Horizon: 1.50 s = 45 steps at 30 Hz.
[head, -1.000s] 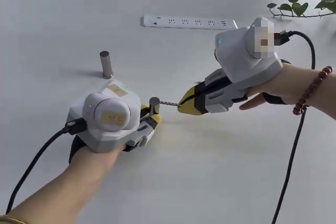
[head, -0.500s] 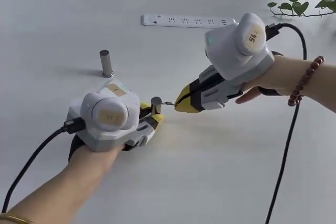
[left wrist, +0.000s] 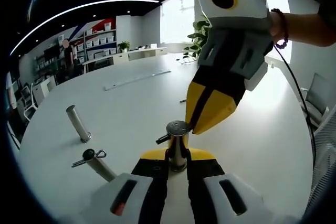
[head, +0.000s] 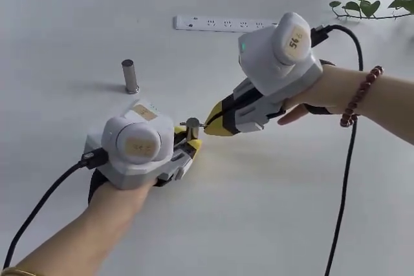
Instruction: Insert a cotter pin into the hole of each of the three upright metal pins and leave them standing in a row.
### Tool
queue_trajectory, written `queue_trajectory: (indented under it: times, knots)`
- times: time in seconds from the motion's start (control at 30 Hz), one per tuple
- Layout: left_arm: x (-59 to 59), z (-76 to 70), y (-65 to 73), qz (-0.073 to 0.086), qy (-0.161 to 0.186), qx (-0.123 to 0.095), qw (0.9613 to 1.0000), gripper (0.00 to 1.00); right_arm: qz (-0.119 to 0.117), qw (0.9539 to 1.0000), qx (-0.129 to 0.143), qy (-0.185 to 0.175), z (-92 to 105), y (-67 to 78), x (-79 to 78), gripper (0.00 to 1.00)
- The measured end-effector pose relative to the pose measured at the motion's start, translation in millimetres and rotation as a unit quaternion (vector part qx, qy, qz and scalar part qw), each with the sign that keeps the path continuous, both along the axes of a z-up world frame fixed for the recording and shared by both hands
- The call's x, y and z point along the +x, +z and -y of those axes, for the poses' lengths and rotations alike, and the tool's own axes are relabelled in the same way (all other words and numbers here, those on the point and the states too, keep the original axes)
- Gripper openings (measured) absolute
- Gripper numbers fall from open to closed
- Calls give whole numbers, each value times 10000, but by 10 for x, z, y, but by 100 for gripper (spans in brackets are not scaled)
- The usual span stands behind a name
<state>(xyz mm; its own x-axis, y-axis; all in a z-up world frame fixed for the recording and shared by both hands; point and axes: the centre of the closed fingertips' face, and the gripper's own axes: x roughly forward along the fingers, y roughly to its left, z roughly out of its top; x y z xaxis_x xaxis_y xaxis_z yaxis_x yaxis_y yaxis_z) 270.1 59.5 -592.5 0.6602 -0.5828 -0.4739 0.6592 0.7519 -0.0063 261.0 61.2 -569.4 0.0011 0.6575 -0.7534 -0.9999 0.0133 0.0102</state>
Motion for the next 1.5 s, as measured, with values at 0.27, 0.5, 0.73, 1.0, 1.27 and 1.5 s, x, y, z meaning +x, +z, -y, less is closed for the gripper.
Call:
queue_trajectory:
  times: [0.27, 0.5, 0.73, 1.0, 1.27, 1.5]
  knots:
    - [8, 0, -13, -141, 200, -147, 9996, 11, -41, 9998, -6, -171, -10, -7, 21, 0]
    - [8, 2, -17, -151, 277, -177, 9993, 11, -93, 9995, -86, -296, 98, -11, -24, 4]
    - [7, 7, -20, -125, 306, -118, 9994, 11, -74, 9989, -32, -469, 128, 36, -5, 0]
    - [9, 3, -25, -168, 362, -152, 9991, 11, -60, 9989, -41, -470, 84, 40, -2, 0]
    - [12, 3, -29, -179, 406, -154, 9989, 11, -20, 9991, -23, -421, 29, 39, 32, 0]
    - [12, 2, -33, -178, 416, -156, 9989, 11, -24, 9990, -8, -443, 19, 41, 34, 0]
